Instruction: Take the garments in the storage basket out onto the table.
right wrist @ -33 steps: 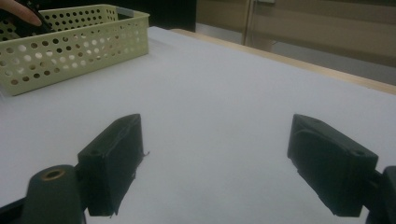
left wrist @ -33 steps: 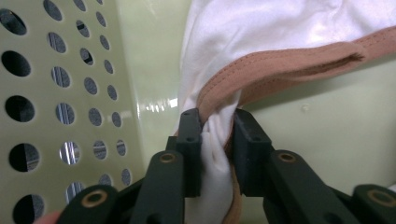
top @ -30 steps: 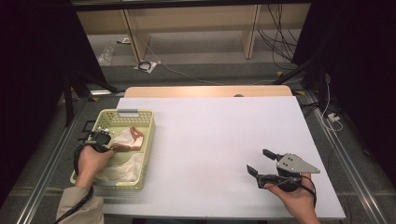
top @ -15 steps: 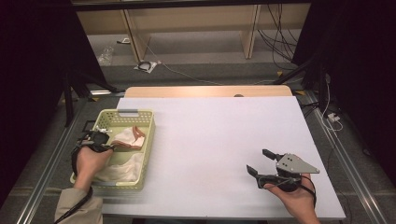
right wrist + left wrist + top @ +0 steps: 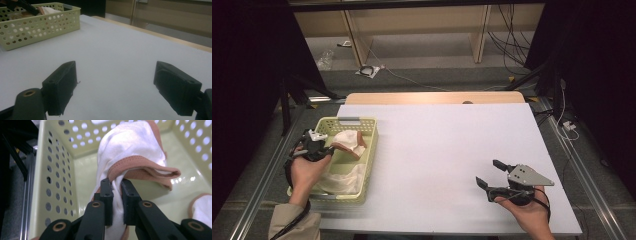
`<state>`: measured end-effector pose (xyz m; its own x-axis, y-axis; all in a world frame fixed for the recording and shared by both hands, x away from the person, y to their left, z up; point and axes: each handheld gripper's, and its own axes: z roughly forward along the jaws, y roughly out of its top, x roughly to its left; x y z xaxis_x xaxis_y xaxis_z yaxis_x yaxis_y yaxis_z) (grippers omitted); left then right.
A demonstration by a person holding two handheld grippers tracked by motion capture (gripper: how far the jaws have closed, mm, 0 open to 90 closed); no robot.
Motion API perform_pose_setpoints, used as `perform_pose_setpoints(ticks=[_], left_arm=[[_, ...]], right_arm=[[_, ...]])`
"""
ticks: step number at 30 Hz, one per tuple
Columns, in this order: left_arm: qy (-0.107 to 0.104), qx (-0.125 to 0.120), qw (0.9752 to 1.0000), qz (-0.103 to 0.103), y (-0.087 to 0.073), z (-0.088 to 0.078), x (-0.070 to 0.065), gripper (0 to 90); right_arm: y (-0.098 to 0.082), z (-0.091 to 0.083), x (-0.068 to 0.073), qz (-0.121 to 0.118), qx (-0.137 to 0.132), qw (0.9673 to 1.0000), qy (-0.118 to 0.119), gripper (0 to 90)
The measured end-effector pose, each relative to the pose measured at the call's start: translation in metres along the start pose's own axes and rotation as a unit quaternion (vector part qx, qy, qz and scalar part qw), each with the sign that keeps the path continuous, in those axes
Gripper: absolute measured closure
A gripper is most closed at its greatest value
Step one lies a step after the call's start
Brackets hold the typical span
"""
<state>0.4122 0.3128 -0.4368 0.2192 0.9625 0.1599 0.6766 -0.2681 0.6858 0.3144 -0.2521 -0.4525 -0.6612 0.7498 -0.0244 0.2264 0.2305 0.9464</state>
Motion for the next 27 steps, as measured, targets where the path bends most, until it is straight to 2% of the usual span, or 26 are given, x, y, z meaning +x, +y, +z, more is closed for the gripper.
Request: perform_pose_setpoints(ticks=[4,5,8,17,22,27], left_arm=[[0.001,-0.027,0.9996,0.002,0.003,-0.006,-0.001,81.0],[0.000,-0.033,0.9994,0.000,0.004,-0.008,-0.002,81.0],[-0.002,-0.050,0.9988,0.000,0.006,-0.011,-0.002,81.0],[-0.001,-0.084,0.9965,0.004,0.012,-0.021,-0.006,81.0],[-0.001,-0.107,0.9942,0.005,0.016,-0.028,-0.009,80.9],[-0.004,-0.137,0.9905,0.005,0.020,-0.036,-0.011,80.9]], right_arm=[[0.000,0.000,0.000,0.000,-0.001,1.0000,0.000,19.6],[0.000,-0.001,0.000,-0.002,0.007,1.0000,-0.001,19.6],[0.000,0.000,0.000,0.000,0.000,1.0000,0.001,19.6],[0.000,-0.001,0.000,0.000,0.005,1.0000,0.001,19.6],[0.000,0.000,0.001,0.000,0.002,1.0000,0.002,19.6],[0.000,0.000,0.001,0.000,0.001,1.0000,0.003,19.6]])
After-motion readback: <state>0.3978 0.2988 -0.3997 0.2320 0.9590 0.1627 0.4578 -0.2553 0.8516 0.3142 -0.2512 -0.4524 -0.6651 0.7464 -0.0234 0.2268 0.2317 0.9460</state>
